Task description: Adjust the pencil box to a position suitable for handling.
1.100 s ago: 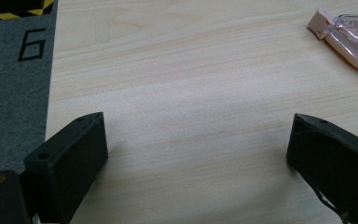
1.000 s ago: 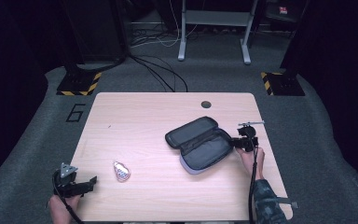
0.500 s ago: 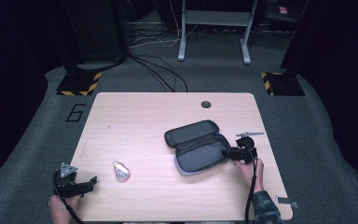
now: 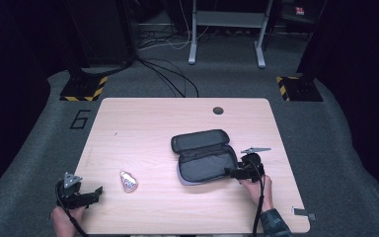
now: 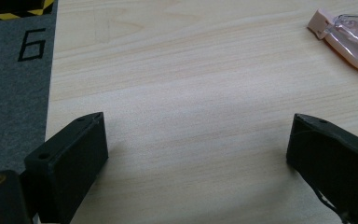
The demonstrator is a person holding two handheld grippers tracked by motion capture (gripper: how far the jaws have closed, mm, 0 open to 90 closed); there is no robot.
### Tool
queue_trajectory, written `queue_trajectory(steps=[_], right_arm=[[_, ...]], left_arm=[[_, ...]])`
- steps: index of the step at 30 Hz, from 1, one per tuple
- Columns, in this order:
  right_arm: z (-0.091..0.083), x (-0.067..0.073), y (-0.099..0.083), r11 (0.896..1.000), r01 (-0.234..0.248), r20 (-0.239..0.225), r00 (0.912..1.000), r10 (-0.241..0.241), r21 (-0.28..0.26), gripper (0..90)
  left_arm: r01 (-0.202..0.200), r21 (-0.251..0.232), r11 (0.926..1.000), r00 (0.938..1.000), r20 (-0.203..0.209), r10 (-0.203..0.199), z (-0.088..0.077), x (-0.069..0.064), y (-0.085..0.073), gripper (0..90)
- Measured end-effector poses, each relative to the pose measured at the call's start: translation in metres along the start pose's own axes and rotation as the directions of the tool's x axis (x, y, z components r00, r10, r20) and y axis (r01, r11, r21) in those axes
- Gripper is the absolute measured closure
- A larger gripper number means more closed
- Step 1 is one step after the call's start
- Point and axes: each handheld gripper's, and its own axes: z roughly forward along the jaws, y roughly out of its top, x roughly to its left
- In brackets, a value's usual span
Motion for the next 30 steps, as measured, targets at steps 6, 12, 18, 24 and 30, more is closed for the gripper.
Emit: queue_trajectory(steps=[6,12,18,24,30], right_arm=[[0.004,0.016,-0.001,0.999,0.034,-0.018,0.9992,-0.034,0.0,24.2],[0.007,0.034,0.002,0.999,0.049,-0.054,0.9973,-0.05,-0.009,21.7],[0.011,0.044,0.001,0.999,0.047,-0.072,0.9963,-0.047,0.002,20.9],[0.016,0.051,0.002,0.997,0.08,-0.107,0.9909,-0.082,-0.02,19.6],[0.013,0.056,0.005,0.992,0.115,-0.116,0.986,-0.119,-0.045,13.5]], left_arm=[[0.0,0.0,1.0,1.0,0.0,0.0,0.0,0.0,0.0,5.1],[0.0,0.001,1.0,1.0,0.001,0.0,0.0,0.0,0.0,5.3],[0.0,0.0,1.0,1.0,0.001,0.0,0.0,0.0,0.0,5.3],[0.001,0.0,1.0,1.0,0.001,-0.001,0.0,0.0,0.0,5.3],[0.002,-0.001,1.0,1.0,0.001,-0.002,0.0,0.0,0.0,5.6]])
